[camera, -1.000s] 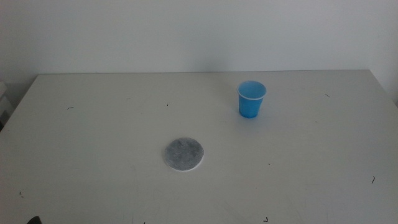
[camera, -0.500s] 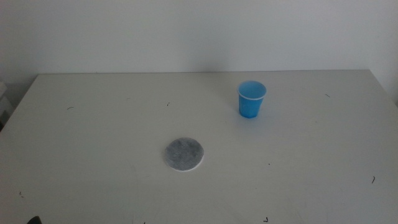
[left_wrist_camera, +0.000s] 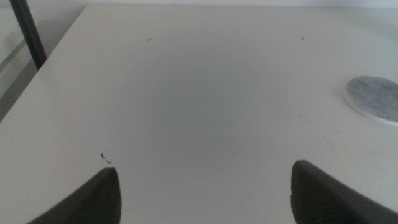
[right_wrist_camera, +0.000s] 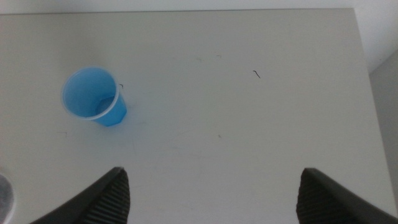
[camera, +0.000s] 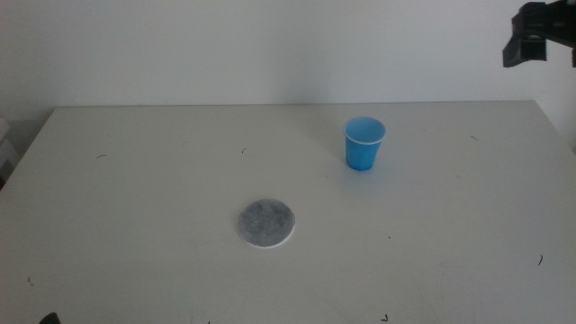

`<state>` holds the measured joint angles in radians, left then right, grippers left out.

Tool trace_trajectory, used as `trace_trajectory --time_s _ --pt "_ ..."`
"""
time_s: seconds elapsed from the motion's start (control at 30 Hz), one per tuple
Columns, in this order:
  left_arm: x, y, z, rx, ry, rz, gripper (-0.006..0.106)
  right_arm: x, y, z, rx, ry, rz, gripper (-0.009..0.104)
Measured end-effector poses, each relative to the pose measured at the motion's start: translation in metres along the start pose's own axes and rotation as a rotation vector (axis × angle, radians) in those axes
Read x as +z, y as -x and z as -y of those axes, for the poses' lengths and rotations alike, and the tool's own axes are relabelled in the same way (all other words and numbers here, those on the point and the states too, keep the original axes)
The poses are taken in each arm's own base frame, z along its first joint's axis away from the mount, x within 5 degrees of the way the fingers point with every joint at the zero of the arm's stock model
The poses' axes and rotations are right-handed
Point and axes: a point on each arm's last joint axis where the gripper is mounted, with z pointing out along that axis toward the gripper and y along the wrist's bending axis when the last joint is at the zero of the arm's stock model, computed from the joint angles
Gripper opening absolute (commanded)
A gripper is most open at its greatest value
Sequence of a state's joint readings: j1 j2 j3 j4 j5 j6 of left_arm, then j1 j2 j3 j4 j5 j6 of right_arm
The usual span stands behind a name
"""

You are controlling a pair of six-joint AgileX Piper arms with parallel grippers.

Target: Place an empty cup on a cup mat.

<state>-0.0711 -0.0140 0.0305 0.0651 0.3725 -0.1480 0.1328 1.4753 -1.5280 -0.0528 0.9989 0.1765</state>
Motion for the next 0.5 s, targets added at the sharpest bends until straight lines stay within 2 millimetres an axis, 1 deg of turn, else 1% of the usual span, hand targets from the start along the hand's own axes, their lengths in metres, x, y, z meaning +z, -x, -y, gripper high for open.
trace_trajectory --time_s 0.23,0.33,0.5 --pt "0.000 0.000 0.000 0.000 0.000 0.000 0.105 0.048 0.037 -0.037 -0.060 0.032 -0.095 0.087" --pt "0.000 0.000 0.000 0.000 0.000 0.000 0.105 0.069 0.048 -0.051 -0.073 0.048 -0.109 0.087" --pt "0.000 0.000 0.000 0.000 0.000 0.000 0.105 0.109 0.058 -0.061 -0.070 0.059 -0.147 0.087"
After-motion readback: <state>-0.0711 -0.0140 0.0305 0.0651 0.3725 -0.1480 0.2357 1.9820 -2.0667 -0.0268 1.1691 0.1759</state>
